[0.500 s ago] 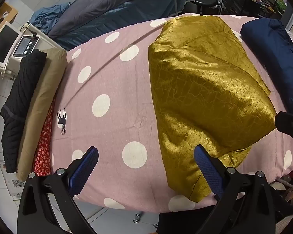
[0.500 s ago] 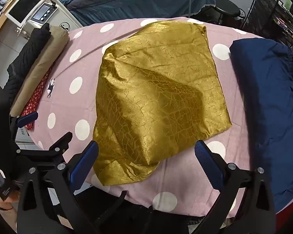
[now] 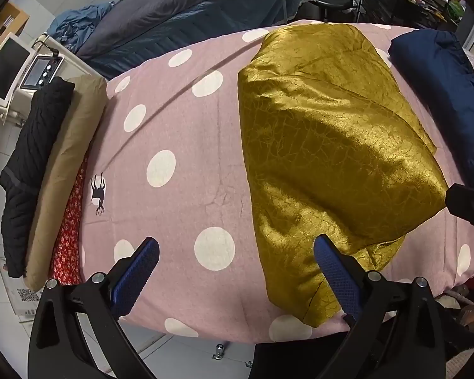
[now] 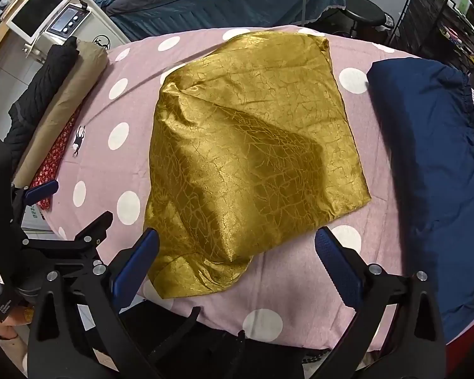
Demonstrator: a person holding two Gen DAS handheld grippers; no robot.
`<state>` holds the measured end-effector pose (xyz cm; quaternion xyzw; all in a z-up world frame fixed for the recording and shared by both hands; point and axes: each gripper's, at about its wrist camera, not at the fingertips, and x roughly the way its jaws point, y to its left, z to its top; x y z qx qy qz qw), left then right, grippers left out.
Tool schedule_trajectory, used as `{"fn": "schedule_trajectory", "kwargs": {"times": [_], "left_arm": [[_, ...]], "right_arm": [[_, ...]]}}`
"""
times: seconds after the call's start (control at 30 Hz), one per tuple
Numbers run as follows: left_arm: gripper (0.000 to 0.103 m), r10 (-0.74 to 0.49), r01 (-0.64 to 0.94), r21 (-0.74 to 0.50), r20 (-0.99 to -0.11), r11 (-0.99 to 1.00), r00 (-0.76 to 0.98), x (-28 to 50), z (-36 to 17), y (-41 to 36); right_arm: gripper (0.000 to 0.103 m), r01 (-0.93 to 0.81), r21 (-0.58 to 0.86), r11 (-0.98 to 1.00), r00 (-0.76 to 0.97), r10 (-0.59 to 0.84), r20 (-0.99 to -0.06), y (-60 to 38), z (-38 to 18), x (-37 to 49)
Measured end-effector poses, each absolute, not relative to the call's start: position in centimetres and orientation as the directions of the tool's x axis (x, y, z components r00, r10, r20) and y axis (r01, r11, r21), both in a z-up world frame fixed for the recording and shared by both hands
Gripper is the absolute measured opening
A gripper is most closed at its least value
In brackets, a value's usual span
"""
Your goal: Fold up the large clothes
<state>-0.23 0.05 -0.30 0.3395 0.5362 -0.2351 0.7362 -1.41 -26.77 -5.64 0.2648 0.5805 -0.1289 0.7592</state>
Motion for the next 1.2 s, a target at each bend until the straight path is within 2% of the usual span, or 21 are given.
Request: {"fn": "schedule_trajectory", "kwargs": {"times": [1.2], "left_arm": [[0.096, 0.028, 0.71, 0.241, -0.954, 0.661, 0.298, -0.53, -0.62, 0.27]], "right_arm": [[0.097, 0.5, 0.258, 0.826, 0.301, 0.113, -0.947, -26.71, -5.91, -1.5]]}}
